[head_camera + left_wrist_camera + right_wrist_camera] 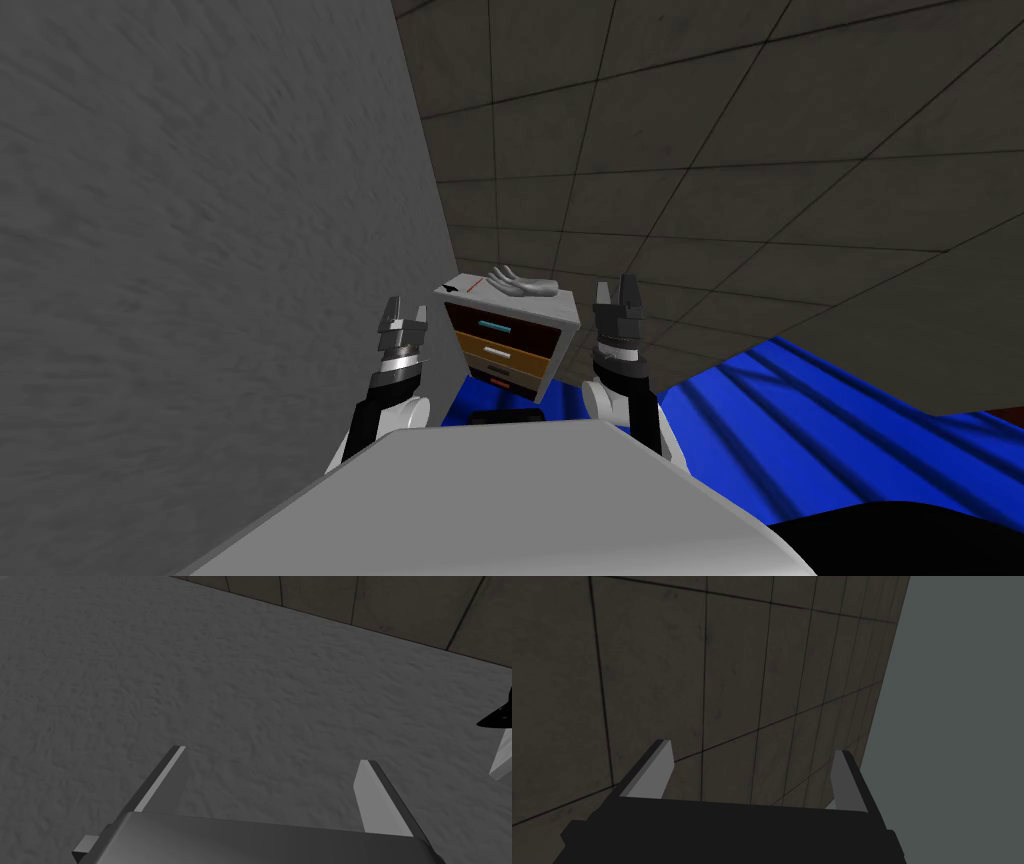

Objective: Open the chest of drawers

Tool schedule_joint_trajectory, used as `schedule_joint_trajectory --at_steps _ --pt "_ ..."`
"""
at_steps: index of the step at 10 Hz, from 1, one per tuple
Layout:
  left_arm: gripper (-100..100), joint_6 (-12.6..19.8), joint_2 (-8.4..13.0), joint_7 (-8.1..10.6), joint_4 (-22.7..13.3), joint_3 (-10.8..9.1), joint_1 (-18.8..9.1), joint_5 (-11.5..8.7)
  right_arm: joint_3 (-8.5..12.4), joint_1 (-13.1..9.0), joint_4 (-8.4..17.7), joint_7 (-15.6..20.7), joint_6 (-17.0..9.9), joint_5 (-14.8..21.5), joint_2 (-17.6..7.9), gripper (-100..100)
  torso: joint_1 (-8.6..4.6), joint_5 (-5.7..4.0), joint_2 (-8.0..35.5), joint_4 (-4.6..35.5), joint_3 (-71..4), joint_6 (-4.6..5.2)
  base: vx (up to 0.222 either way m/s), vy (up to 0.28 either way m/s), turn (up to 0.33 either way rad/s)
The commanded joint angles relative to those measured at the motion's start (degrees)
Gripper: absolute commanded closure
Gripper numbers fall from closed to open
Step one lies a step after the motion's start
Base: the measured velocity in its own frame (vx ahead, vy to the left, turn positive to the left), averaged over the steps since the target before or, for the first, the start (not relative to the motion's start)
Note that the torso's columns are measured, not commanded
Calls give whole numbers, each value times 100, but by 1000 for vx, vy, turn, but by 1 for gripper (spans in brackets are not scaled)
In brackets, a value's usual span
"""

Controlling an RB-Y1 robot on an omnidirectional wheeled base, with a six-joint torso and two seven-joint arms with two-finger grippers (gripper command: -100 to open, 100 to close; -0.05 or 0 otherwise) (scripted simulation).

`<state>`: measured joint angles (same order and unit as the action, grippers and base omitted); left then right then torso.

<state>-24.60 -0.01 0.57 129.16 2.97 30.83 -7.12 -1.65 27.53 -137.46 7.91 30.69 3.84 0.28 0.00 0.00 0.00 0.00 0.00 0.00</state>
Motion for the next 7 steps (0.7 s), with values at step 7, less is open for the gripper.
schedule_joint_trajectory --at_steps 7 --pt "0 -1 0 0 1 0 0 0 0 0 -1 0 0 0 0 0 0 0 2693 2691 -5381 0 0 0 0"
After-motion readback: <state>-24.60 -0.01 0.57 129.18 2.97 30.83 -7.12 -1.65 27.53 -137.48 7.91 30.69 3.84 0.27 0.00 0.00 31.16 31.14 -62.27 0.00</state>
